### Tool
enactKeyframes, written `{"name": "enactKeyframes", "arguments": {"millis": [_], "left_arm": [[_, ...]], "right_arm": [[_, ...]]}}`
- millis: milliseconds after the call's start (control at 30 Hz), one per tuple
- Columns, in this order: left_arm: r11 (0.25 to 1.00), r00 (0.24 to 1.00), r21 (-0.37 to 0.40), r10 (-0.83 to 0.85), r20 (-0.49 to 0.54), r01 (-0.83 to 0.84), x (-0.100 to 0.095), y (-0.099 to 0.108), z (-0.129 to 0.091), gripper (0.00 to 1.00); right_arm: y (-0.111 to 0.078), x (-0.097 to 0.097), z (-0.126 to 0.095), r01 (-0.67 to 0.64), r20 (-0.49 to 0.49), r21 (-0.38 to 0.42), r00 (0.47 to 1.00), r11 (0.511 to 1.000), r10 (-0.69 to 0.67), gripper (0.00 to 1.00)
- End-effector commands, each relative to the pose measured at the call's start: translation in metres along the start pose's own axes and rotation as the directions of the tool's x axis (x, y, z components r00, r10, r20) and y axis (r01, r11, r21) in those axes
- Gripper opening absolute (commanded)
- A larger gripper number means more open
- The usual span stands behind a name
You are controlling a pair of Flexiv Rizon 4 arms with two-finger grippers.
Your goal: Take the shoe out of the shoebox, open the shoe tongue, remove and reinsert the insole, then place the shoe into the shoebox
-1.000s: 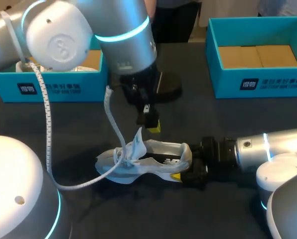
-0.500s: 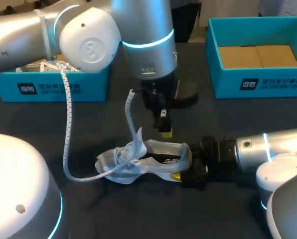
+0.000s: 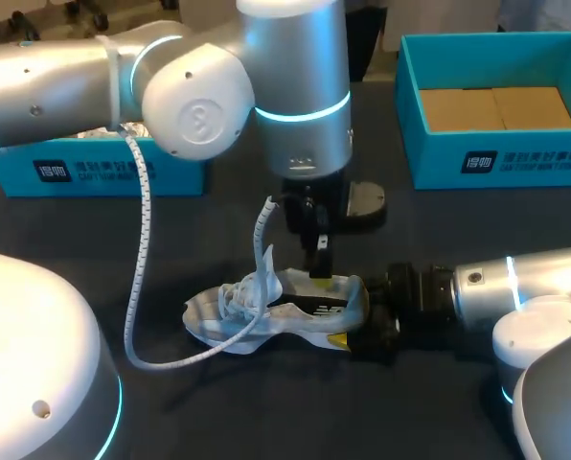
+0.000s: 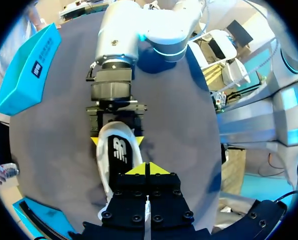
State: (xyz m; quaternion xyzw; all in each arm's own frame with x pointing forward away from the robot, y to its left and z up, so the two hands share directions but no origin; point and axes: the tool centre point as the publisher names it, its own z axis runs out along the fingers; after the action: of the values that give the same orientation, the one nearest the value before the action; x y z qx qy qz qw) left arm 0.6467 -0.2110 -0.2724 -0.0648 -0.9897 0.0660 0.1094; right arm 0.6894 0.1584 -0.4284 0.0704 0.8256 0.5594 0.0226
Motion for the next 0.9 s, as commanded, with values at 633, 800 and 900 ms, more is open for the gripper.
{"name": "enactKeyframes", "arguments": {"millis": [633, 800, 900], "left_arm": [[0.998, 0.998, -0.011, -0.061, 0.017, 0.062, -0.033, 0.017, 0.061, 0.00], [0.998, 0.998, -0.017, -0.060, 0.025, 0.061, -0.037, 0.020, 0.070, 0.00], [0.998, 0.998, -0.035, -0.058, 0.026, 0.058, -0.038, 0.021, 0.075, 0.00]], "right_arm": [[-0.002, 0.001, 0.003, 0.001, 0.002, 0.003, 1.000, 1.000, -0.001, 0.00], [-0.002, 0.001, 0.003, 0.001, 0.002, 0.003, 1.000, 1.000, -0.001, 0.00], [-0.002, 0.001, 0.003, 0.001, 0.002, 0.003, 1.000, 1.000, -0.001, 0.00]]}}
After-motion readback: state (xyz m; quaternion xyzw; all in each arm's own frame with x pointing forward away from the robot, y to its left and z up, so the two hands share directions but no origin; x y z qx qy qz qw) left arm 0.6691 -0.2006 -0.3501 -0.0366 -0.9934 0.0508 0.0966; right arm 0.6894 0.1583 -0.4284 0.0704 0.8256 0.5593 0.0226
